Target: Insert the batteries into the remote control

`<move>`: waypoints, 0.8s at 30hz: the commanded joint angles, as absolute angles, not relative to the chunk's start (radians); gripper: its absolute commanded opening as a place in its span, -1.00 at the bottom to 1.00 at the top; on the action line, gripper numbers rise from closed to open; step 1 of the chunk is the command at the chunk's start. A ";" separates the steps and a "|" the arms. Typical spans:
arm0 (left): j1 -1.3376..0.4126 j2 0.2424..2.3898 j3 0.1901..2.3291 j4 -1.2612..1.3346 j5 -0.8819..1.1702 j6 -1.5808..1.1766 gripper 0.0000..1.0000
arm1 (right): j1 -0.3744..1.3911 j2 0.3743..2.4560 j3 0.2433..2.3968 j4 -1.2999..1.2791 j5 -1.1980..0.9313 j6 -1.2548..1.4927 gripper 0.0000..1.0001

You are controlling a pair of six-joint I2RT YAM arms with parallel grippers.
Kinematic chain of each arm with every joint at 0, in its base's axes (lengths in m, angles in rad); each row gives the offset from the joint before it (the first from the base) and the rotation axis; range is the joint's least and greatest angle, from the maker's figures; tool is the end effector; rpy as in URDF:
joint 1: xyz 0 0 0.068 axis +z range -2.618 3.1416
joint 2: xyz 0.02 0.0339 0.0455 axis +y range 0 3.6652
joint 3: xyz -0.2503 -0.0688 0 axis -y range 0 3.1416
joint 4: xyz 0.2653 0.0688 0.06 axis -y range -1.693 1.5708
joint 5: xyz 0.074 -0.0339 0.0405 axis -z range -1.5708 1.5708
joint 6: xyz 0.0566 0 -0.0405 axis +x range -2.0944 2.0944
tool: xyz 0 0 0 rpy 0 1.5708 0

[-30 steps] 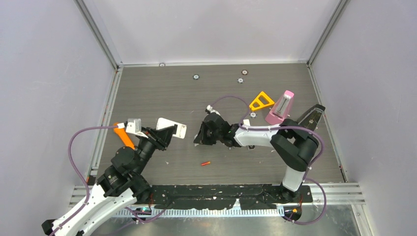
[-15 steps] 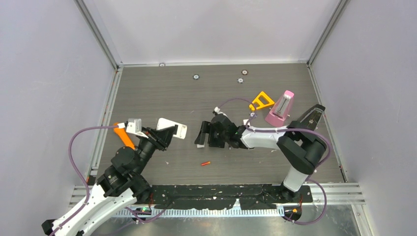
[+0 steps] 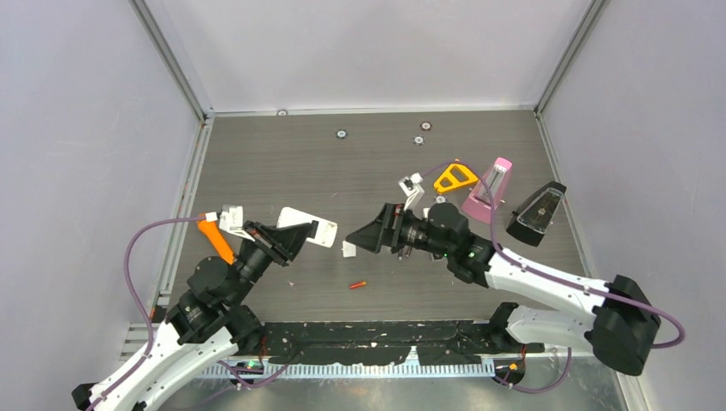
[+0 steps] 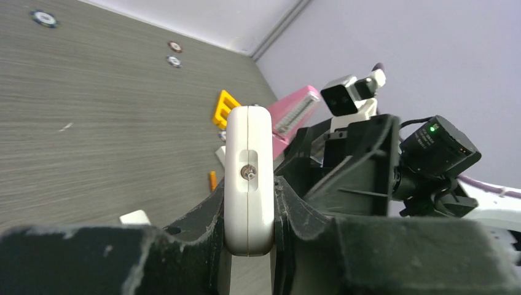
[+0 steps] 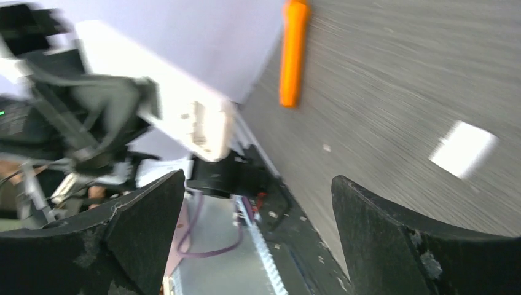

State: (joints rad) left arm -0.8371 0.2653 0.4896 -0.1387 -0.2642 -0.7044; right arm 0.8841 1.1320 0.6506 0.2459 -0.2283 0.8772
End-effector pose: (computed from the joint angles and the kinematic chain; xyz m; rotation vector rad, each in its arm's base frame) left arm 0.1127 -0.1029 0.3076 -0.1221 1.5745 -1.0373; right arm 0.1817 0.2418 0.2403 -0.1922 2.0473 1.3946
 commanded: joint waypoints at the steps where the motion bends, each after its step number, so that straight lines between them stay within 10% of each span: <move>1: -0.836 0.254 0.524 -0.037 -0.205 -0.870 -1.00 | 0.897 1.052 0.597 0.582 -0.362 0.931 0.91; 14: -0.836 0.300 0.485 0.132 -0.097 -1.053 -1.00 | 0.980 1.112 0.651 0.727 -0.288 1.034 0.84; 24: -0.836 0.350 0.494 0.157 -0.028 -1.059 -1.00 | 0.981 1.139 0.618 0.815 -0.230 1.134 0.02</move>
State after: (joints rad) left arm -0.8371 0.3405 0.4671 0.0635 -0.0662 -1.0462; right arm 0.9760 1.1236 0.6147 0.6724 -0.2783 1.0550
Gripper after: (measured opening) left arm 0.232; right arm 0.576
